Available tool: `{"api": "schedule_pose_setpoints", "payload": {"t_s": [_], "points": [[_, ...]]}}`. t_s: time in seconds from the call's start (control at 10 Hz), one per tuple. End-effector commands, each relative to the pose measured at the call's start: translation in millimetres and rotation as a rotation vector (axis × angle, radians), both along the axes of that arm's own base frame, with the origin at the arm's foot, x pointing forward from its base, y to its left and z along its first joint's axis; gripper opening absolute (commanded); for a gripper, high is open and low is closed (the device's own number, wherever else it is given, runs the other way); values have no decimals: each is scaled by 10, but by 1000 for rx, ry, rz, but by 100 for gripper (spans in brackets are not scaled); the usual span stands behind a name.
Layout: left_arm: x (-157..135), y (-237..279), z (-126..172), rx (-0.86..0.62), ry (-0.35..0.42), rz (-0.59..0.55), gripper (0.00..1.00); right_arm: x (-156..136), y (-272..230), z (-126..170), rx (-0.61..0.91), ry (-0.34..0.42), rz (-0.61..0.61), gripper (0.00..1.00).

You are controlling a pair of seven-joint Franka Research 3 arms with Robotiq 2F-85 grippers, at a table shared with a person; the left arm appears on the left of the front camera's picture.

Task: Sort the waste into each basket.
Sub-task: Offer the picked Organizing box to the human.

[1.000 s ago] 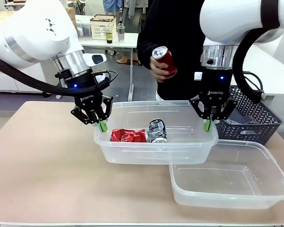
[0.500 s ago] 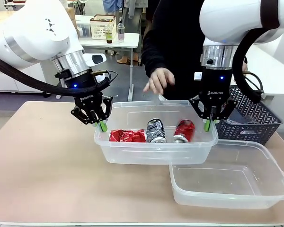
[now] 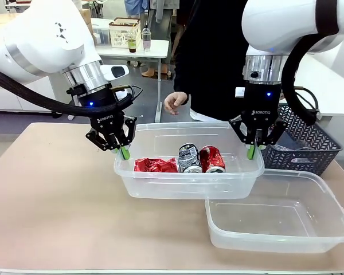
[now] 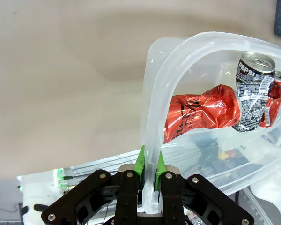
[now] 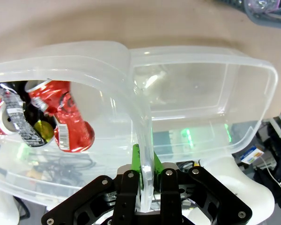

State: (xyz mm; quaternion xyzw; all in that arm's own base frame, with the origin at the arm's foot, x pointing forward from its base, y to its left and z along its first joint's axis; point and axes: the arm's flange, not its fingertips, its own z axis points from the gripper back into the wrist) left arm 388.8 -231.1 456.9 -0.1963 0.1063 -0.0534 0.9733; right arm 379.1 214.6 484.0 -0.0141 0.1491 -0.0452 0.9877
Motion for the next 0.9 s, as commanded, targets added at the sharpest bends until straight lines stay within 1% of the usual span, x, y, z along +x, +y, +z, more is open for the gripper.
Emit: {"api": "schedule_pose_setpoints", "payload": {"t_s": [0.0, 0.2, 0.3, 0.4, 0.5, 0.6, 0.7, 0.8], "points": [[-32, 17, 32, -5, -10, 8, 7, 18, 18, 48, 4, 9, 4, 6], [-32, 17, 32, -5, -10, 8, 7, 18, 18, 48, 4, 9, 4, 6], [0, 0, 0, 0, 0, 0, 7, 0, 0, 0, 0, 0, 0, 6], [181, 5, 165, 26, -42, 28, 7, 237, 36, 117, 6, -15, 2, 6], [384, -1, 388, 42, -79, 90, 7, 544, 59, 261, 7, -24, 17, 6], [546, 16, 530, 33, -96, 134, 7, 779, 52, 353, 40, -8, 18, 6], [696, 20, 620, 41, -106, 154, 7, 963, 57, 383, 50, 3, 12, 6], [841, 38, 651, 49, -99, 172, 7, 1124, 71, 363, 58, 11, 13, 6]]}}
